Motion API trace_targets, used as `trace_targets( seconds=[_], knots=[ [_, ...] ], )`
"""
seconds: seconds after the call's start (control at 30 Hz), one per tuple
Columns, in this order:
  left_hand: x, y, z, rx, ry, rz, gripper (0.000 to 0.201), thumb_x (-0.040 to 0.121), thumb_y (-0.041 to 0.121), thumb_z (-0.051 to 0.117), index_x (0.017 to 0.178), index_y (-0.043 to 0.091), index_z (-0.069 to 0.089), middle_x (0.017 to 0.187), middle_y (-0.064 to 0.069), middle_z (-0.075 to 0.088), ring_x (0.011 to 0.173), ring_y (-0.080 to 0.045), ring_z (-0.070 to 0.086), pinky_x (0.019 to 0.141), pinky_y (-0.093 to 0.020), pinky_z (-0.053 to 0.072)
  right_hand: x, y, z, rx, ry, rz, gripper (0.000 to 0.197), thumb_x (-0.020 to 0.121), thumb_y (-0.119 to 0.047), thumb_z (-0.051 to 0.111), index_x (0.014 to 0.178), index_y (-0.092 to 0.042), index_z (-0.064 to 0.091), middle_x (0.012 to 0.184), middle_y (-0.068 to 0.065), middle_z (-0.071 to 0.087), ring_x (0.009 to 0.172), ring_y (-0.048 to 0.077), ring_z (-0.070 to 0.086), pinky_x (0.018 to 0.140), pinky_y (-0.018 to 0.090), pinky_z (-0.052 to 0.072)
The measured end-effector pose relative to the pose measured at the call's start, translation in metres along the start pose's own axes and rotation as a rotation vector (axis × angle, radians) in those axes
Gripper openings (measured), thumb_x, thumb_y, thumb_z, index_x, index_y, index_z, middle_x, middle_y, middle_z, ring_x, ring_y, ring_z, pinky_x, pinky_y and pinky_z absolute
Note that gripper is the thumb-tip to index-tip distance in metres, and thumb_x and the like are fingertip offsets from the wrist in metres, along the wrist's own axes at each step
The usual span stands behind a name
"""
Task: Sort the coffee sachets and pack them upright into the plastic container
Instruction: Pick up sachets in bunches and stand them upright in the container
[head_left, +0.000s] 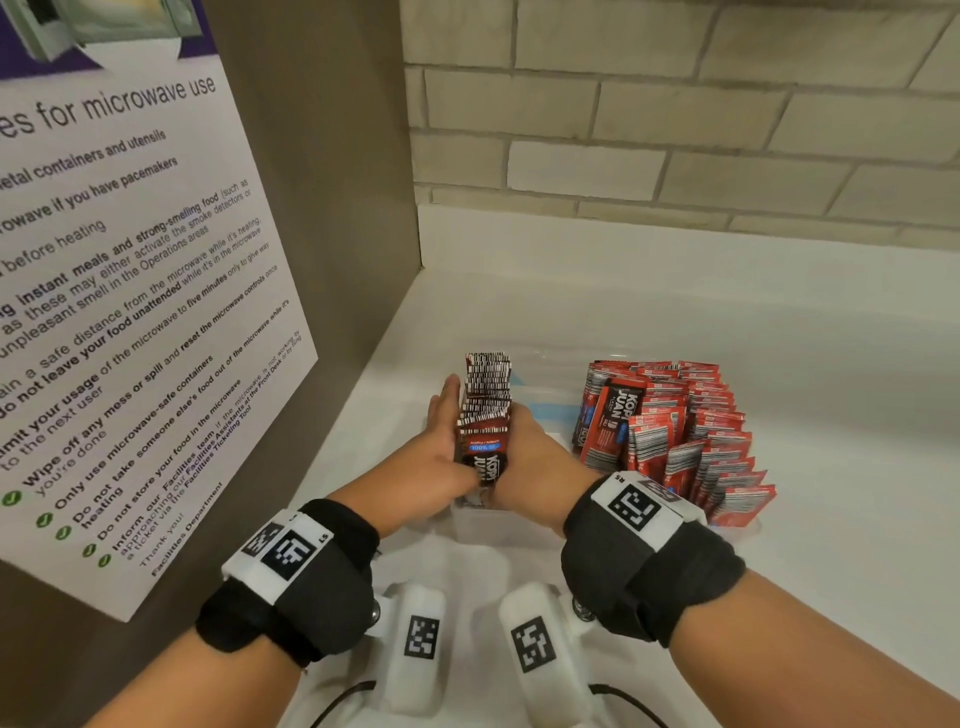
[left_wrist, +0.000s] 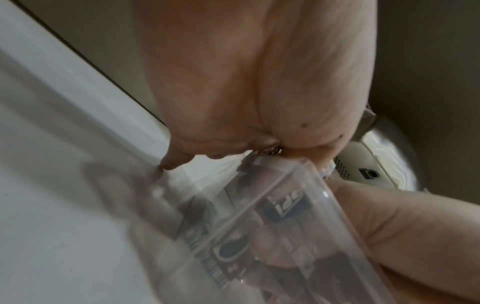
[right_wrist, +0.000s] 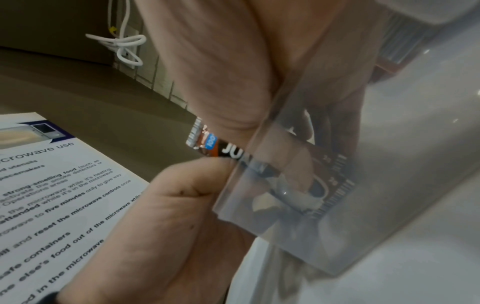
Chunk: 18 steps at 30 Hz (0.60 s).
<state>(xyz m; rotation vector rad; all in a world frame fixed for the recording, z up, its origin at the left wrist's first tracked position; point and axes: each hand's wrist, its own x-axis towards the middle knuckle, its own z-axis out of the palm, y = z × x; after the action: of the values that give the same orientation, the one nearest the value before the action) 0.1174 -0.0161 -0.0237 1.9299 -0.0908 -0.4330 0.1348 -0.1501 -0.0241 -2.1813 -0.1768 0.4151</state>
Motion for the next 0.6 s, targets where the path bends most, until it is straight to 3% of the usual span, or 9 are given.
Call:
trace_targets(
  seconds=[0.07, 0.17, 0.23, 0.3, 0.37, 0.43, 0.53, 0.6],
  knots=[
    [-0.002, 0.001, -0.002, -0.011, -0.009, 0.002, 0.115, 0.060, 0.011, 0.054, 0.148, 0.041, -0.014, 0.158, -0.005, 0.014, 0.126, -0.019, 0.049, 0.086, -0.032, 0.053, -0.003, -0.002, -0.002, 0.007, -0.015, -0.004, 0.075, 0.069, -0.001, 0.075, 0.129, -0.012, 0.033, 0.120, 0.008, 0.052, 0.107, 0.021, 0.056, 0.091, 0.034, 0.050],
    [-0.007, 0.005, -0.003, -0.024, -0.018, 0.000, 0.116, 0.060, 0.010, 0.056, 0.148, 0.041, -0.013, 0.157, -0.007, 0.019, 0.122, -0.018, 0.051, 0.078, -0.025, 0.050, -0.007, -0.005, -0.006, 0.000, -0.025, -0.014, 0.074, 0.072, -0.003, 0.074, 0.132, -0.011, 0.032, 0.122, 0.008, 0.051, 0.109, 0.020, 0.055, 0.091, 0.031, 0.049],
    [-0.010, 0.007, -0.003, -0.051, -0.021, -0.006, 0.113, 0.068, 0.004, 0.059, 0.149, 0.038, -0.013, 0.154, 0.001, 0.028, 0.116, -0.011, 0.053, 0.077, -0.020, 0.047, -0.009, -0.008, -0.010, 0.005, -0.043, -0.009, 0.074, 0.073, 0.001, 0.071, 0.134, -0.011, 0.030, 0.122, 0.011, 0.051, 0.109, 0.023, 0.055, 0.089, 0.031, 0.049],
    [-0.013, 0.010, -0.003, -0.080, -0.022, 0.008, 0.109, 0.074, -0.001, 0.060, 0.150, 0.035, -0.011, 0.149, 0.009, 0.033, 0.119, -0.004, 0.050, 0.084, -0.016, 0.044, -0.011, -0.011, -0.014, 0.003, -0.068, 0.003, 0.077, 0.071, 0.006, 0.070, 0.134, -0.010, 0.029, 0.120, 0.012, 0.052, 0.108, 0.024, 0.056, 0.087, 0.032, 0.050],
    [-0.014, 0.014, -0.002, -0.101, -0.016, 0.031, 0.108, 0.073, 0.000, 0.060, 0.150, 0.035, -0.006, 0.148, 0.007, 0.037, 0.122, -0.007, 0.050, 0.092, -0.020, 0.043, -0.013, -0.013, -0.018, 0.017, -0.087, 0.013, 0.077, 0.069, 0.007, 0.070, 0.132, -0.008, 0.030, 0.117, 0.012, 0.053, 0.104, 0.024, 0.057, 0.085, 0.033, 0.051],
    [-0.014, 0.016, 0.000, -0.138, -0.001, 0.042, 0.102, 0.077, -0.008, 0.056, 0.151, 0.035, -0.001, 0.135, 0.006, 0.050, 0.111, -0.009, 0.057, 0.091, -0.026, 0.047, -0.015, -0.014, -0.020, 0.036, -0.099, 0.031, 0.075, 0.069, 0.008, 0.070, 0.131, -0.008, 0.030, 0.117, 0.013, 0.055, 0.100, 0.023, 0.058, 0.080, 0.031, 0.050],
    [-0.013, 0.014, 0.002, -0.206, 0.025, 0.025, 0.099, 0.080, -0.016, 0.050, 0.150, 0.035, 0.003, 0.127, 0.011, 0.054, 0.109, -0.010, 0.059, 0.096, -0.033, 0.046, -0.017, -0.016, -0.021, 0.079, -0.105, 0.064, 0.072, 0.071, 0.006, 0.070, 0.130, -0.006, 0.031, 0.120, 0.012, 0.054, 0.102, 0.025, 0.059, 0.085, 0.035, 0.052],
    [-0.015, 0.014, 0.003, -0.220, 0.035, 0.006, 0.103, 0.073, -0.009, 0.054, 0.151, 0.034, 0.002, 0.133, 0.009, 0.053, 0.116, -0.012, 0.056, 0.102, -0.035, 0.044, -0.019, -0.017, -0.022, 0.111, -0.112, 0.080, 0.072, 0.071, 0.006, 0.071, 0.130, -0.005, 0.032, 0.116, 0.009, 0.054, 0.101, 0.025, 0.059, 0.089, 0.039, 0.052]
  ],
)
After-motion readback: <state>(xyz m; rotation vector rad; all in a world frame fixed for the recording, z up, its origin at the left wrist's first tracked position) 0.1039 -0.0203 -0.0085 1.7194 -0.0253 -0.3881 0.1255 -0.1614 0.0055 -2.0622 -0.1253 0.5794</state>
